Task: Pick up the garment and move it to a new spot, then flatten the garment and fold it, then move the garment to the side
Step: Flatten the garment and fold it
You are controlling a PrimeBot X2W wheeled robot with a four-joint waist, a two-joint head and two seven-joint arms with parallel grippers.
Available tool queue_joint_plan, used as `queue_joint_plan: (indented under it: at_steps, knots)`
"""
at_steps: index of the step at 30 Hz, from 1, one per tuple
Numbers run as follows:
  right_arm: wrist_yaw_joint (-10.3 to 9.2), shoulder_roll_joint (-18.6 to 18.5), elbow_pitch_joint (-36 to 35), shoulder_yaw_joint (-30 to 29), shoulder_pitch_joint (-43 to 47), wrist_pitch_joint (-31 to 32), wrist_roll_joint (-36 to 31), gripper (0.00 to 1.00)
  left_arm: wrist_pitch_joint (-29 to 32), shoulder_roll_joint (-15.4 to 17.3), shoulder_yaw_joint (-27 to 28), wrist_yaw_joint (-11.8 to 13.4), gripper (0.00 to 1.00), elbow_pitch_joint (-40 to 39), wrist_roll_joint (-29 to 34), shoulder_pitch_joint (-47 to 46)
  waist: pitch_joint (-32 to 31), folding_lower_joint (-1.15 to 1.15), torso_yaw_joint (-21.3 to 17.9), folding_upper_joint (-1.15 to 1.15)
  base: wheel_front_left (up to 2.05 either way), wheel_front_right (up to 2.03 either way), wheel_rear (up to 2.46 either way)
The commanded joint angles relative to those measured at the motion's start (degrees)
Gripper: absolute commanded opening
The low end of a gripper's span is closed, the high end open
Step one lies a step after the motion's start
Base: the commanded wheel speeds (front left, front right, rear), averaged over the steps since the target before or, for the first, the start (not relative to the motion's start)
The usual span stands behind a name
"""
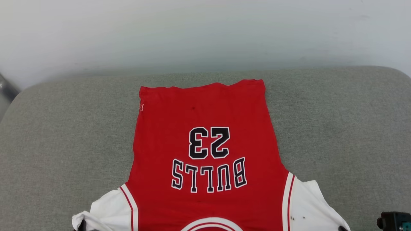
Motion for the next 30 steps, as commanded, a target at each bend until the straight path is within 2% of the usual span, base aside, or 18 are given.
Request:
queue_joint_plan:
  at_steps: [1, 2, 3, 4, 9, 13, 17, 22, 24, 25, 30]
  knots:
    - [-0.08, 0.60, -0.84, -0.51, 0.86, 0.71, -0.24, 0.00, 0.16, 0.21, 0.11, 0.42, 0.00, -0.53, 0.37, 0.81, -0.08, 0.02, 0.09, 0.00, 0.00, 0.00, 0.00]
    - [-0.08, 0.91, -1.80, -1.12, 1.55, 1.95, -0.73, 0.09, 0.18, 0.30, -0.01, 0.64, 0.00, -1.08, 0.46, 1.19, -0.11, 0.02, 0.18, 0.00, 0.00, 0.00, 0.00]
    - [-0.08, 1.18, -2.76, -1.46, 2.05, 3.28, -1.12, 0.49, 0.16, 0.44, -0.22, 0.87, 0.00, -1.57, 0.82, 1.43, -0.13, 0.02, 0.29, 0.00, 0.00, 0.00, 0.00]
    - [-0.08, 1.66, -3.65, -1.48, 2.12, 4.39, -1.02, 1.00, 0.34, 0.51, -0.49, 1.01, 0.00, -2.02, 0.99, 1.41, -0.09, 0.02, 0.40, 0.00, 0.00, 0.00, 0.00]
    - [-0.07, 1.73, -7.25, -1.41, -4.84, 5.86, -1.35, 1.00, 1.28, 0.04, -2.28, 2.50, 0.00, -4.49, 3.02, -0.99, 0.87, 0.02, 0.12, 0.00, 0.00, 0.00, 0.00]
    - [-0.05, 0.69, -4.67, -2.24, -15.47, 4.60, -1.46, 1.00, 1.61, -0.03, -3.17, 2.99, 0.00, -6.53, 4.43, -3.32, 3.59, 0.02, 0.81, 0.00, 0.00, 0.00, 0.00]
    - [-0.06, 0.00, 3.18, -3.22, -29.72, 4.05, -1.60, 1.00, 0.98, -0.43, -3.58, 2.74, 0.00, -8.26, 5.56, -6.31, 7.98, 0.02, 2.47, 0.00, 0.00, 0.00, 0.00]
    - [-0.06, -1.74, 15.53, -2.64, -46.36, 6.95, -3.52, 1.00, 0.33, -1.38, -5.17, 1.63, 0.00, -10.22, 7.41, -11.46, 13.60, 0.02, 6.74, 0.00, 0.00, 0.00, 0.00]
    - [-0.06, -2.49, 20.11, -2.97, -52.55, 9.28, -4.42, 1.00, 0.13, -2.14, -6.18, 0.89, 0.00, -10.61, 7.98, -13.55, 15.78, 0.02, 8.49, 0.00, 0.00, 0.00, 0.00]
    - [-0.06, -3.63, 26.08, -2.82, -60.32, 13.76, -6.44, 1.00, -0.29, -3.17, -7.39, -0.25, 0.00, -10.86, 8.78, -16.45, 18.62, 0.02, 11.14, 0.00, 0.00, 0.00, 0.00]
    - [-0.06, -4.20, 33.44, -3.08, -70.54, 21.32, -9.20, 1.00, -1.24, -5.13, -8.86, -1.65, 0.00, -11.09, 9.59, -19.91, 23.36, 0.02, 14.21, 0.00, 0.00, 0.00, 0.00]
